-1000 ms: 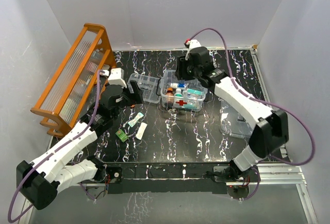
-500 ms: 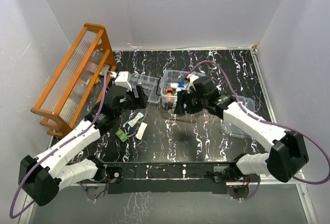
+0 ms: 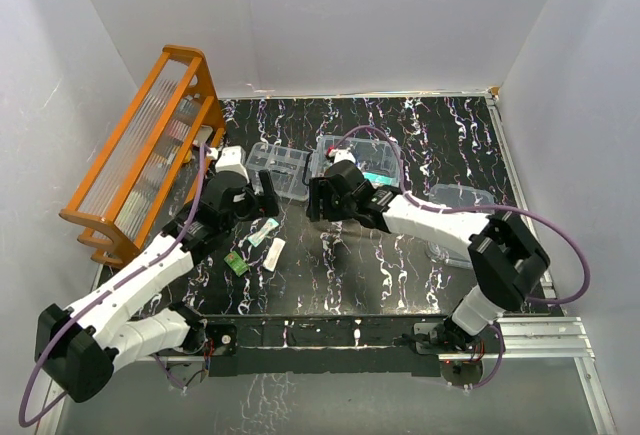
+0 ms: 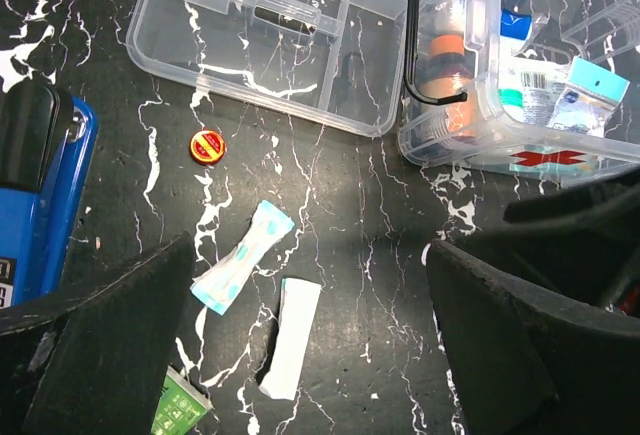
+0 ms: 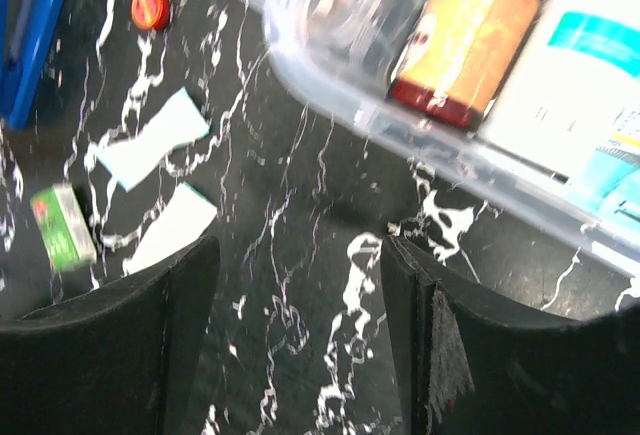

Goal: Organize the medicine kit

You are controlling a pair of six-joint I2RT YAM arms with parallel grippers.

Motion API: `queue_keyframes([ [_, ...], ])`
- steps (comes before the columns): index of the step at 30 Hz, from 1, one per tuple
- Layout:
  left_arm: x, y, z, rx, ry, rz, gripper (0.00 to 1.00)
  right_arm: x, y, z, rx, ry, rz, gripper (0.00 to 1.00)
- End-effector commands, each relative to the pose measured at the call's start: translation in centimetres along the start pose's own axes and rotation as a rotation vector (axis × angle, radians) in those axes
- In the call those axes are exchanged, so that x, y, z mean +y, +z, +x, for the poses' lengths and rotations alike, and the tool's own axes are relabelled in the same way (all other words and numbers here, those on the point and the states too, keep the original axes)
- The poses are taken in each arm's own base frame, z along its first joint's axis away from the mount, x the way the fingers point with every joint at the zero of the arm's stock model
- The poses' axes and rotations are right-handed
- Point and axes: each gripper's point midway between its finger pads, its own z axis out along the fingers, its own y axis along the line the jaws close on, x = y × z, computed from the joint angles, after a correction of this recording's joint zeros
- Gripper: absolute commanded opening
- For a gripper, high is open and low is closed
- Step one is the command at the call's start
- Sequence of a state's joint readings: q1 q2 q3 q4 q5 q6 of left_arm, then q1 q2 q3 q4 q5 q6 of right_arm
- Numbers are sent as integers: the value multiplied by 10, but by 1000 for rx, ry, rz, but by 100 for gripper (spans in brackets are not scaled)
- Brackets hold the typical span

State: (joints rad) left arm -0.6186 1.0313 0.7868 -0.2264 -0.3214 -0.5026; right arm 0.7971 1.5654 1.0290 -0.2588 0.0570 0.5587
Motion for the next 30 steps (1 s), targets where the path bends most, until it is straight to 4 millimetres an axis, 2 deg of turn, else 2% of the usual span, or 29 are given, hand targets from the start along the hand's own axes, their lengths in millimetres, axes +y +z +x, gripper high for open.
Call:
queue_keyframes([
  [1,7,-12,0,-30,-68,-7,99,9,5,-64,-225,140,50,62],
  [5,13,-11,14,23,-70,-33,99,-14,10,-72,-292,215,180,61],
  [10,13,-1,41,177,-108,-65,96,-40,9,-85,-378,232,328,60],
  [17,12,13,60,298,-160,-73,90,-66,8,-98,-413,199,440,60],
  [22,25,26,75,369,-160,-149,86,-89,8,-103,-406,224,483,61],
  [27,35,40,85,425,-110,-179,69,-100,5,-106,-388,219,499,61],
  [30,41,50,98,503,-29,-197,61,-97,4,-103,-353,188,453,61],
])
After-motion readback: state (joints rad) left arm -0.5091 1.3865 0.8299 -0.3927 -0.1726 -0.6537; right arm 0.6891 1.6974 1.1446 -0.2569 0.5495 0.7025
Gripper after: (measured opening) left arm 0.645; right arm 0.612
